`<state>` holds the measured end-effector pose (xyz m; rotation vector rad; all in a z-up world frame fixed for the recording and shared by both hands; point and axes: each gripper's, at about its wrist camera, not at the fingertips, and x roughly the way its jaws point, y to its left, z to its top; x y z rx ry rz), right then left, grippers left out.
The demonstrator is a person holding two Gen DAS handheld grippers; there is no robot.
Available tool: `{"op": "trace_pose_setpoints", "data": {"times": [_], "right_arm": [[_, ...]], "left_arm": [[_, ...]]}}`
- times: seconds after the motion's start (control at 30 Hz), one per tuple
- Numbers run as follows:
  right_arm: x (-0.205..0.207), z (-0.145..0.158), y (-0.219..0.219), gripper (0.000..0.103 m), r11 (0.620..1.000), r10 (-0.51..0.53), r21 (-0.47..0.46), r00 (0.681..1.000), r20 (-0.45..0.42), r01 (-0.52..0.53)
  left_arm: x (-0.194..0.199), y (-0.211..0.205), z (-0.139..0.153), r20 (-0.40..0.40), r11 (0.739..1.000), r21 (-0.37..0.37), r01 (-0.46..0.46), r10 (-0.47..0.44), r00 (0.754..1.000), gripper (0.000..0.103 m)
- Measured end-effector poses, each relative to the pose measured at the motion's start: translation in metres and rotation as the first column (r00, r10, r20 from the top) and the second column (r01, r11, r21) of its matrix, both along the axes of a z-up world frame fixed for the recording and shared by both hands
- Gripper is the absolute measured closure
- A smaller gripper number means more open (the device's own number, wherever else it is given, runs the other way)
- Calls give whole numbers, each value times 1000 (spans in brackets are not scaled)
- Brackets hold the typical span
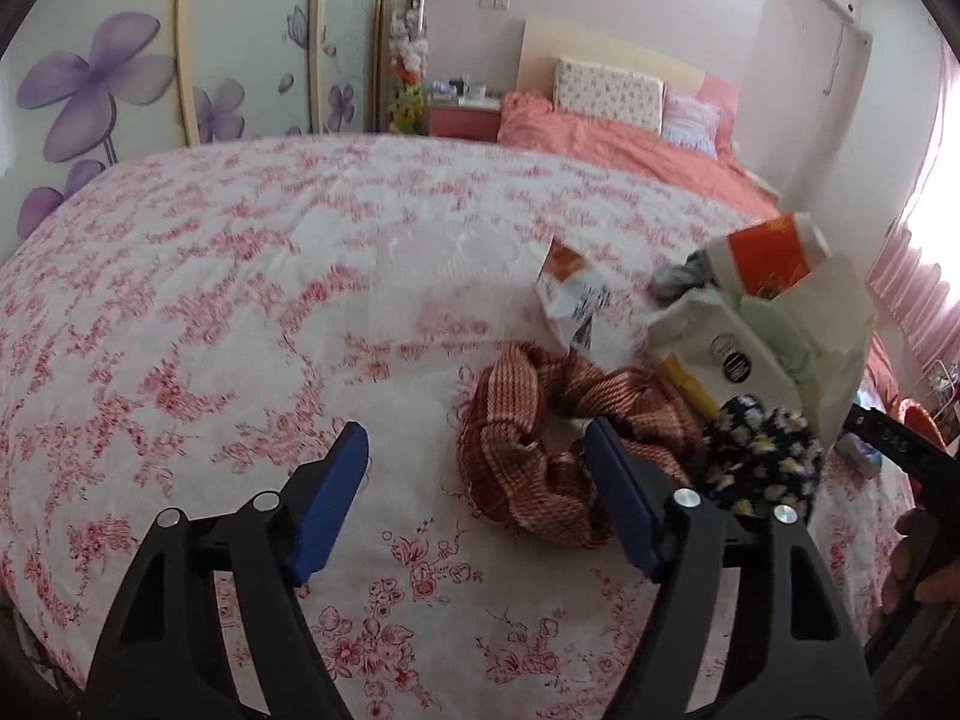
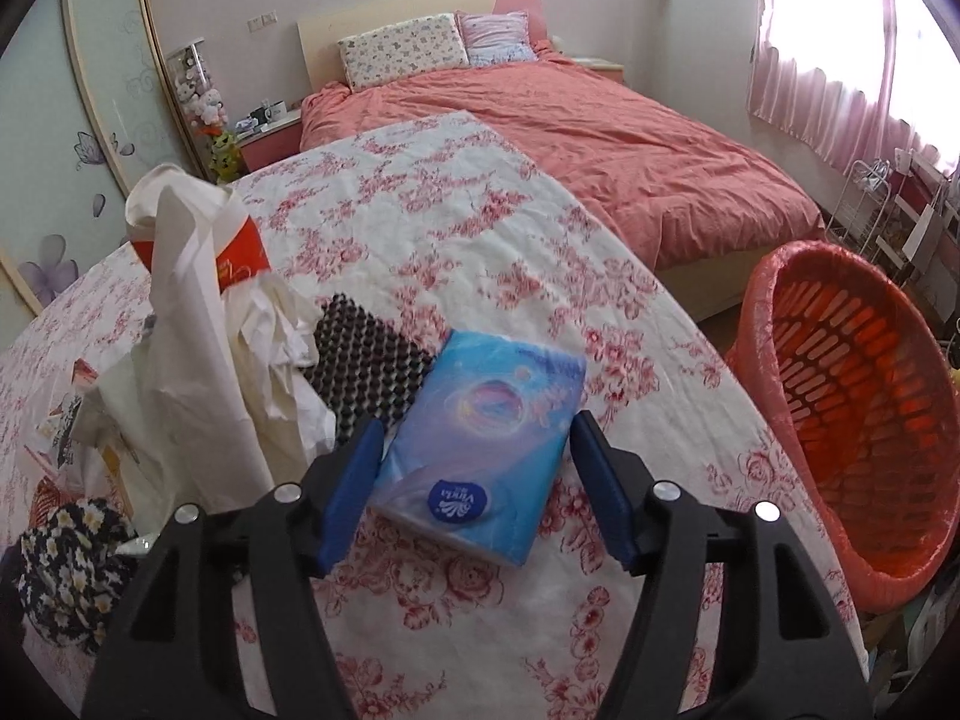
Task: Collect trash
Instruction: 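Grasp the blue tissue pack with the right tool while the left tool grasps the plaid scrunchie, then carry both items to the orange basket and open both tools to drop them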
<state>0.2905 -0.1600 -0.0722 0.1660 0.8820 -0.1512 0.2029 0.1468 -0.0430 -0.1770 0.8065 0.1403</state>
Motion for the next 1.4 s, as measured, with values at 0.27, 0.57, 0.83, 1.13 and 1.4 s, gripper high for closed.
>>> {"op": "trace_pose_setpoints", "data": {"times": [0.27, 0.57, 0.83, 1.13, 1.4], "right_arm": [[-8, 1, 0, 46, 999, 29, 22, 1000, 7, -29], [-17, 4, -1, 52, 997, 74, 36, 997, 33, -75], [-35, 15, -12, 53, 994, 78, 73, 994, 81, -84], [-57, 40, -21, 53, 994, 85, 62, 986, 142, -95], [-78, 61, -47, 53, 996, 62, 58, 978, 199, -74]], "left_arm": [[3, 1, -9, -46, 994, -103, 18, -23, 999, 39], [3, -8, -4, -3, 987, -143, 72, -73, 997, 84], [-7, -12, 23, 79, 990, -87, 109, -103, 992, 90], [-19, -21, 55, 161, 986, -73, 153, -140, 977, 91], [-23, -48, 87, 231, 972, -72, 222, -200, 952, 91]]}}
